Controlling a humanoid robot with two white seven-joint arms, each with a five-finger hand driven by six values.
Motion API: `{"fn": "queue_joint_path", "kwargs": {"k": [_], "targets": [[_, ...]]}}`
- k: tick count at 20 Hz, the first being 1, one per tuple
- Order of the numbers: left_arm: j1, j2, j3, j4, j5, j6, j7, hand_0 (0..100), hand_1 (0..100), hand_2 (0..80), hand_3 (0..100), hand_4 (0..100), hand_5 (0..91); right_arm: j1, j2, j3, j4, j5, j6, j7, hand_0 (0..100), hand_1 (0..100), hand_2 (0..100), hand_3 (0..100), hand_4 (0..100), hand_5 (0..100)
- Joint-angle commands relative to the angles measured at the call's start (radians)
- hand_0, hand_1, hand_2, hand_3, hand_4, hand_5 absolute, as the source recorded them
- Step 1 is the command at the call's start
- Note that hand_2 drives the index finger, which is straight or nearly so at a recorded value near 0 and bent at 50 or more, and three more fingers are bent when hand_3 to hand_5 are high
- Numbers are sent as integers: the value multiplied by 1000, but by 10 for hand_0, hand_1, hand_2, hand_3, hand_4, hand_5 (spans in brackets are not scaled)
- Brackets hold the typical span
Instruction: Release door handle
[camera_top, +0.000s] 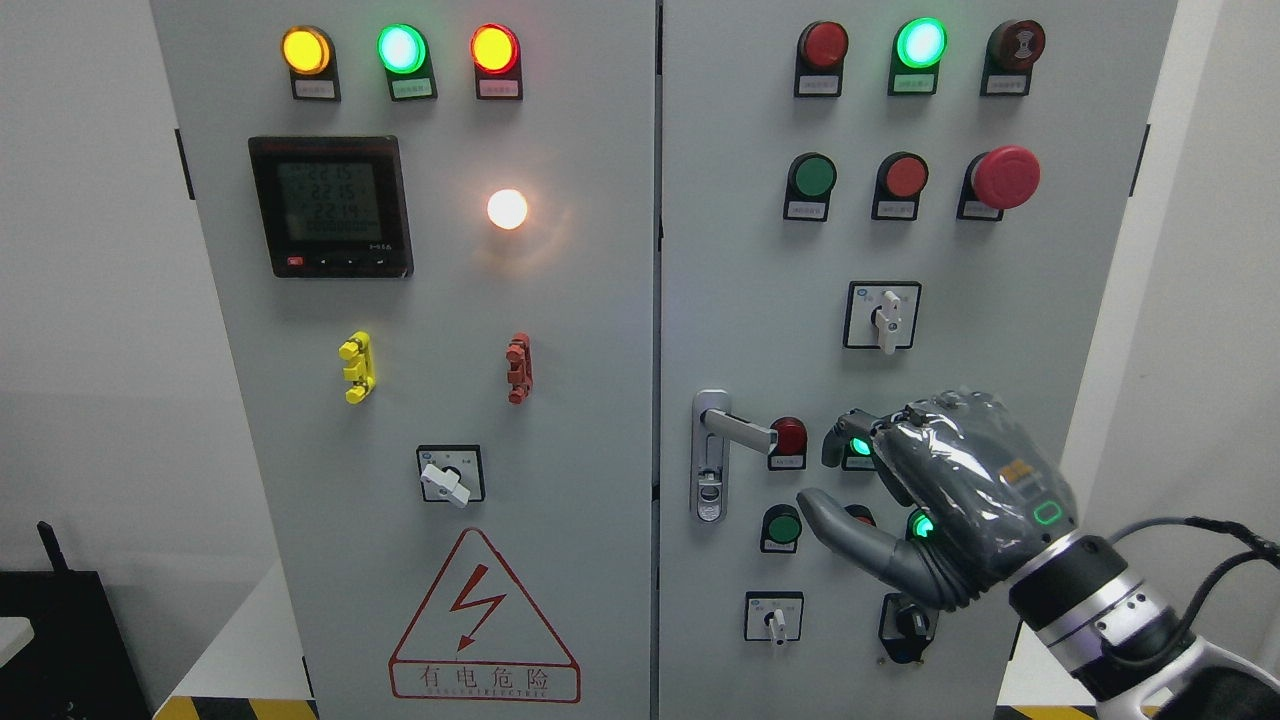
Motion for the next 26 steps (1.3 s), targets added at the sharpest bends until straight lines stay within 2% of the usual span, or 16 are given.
{"fn": "queue_joint_path", "kwargs": {"k": [1,7,12,16,20,24,26], "targets": [[32,0,0,-31,0,0,1,120,389,0,0,0,0,-34,8,17,0,-74,14,3,385,0,472,1000,1000,1000],[32,0,0,-31,0,0,1,120,389,0,0,0,0,-44,23,29,0,-78,20,6,383,0,468,1000,1000,1000],[32,0,0,-31,0,0,1,120,389,0,0,0,0,-62,45,29,0,-78,72,55,382,0,467,1000,1000,1000],[32,0,0,-31,0,0,1,120,389,0,0,0,0,-82,48,29,0,-78,84,55,382,0,461,1000,1000,1000],[32,0,0,-31,0,0,1,120,389,0,0,0,0,-99,80,29,6,-80,89,55,383,0,458,1000,1000,1000],[32,0,0,-31,0,0,1,120,389,0,0,0,0,-99,92,32,12,-86,89,55,383,0,455,1000,1000,1000],[32,0,0,-31,0,0,1,120,389,0,0,0,0,-99,100,35,15,-86,123,58,382,0,454,1000,1000,1000]]}}
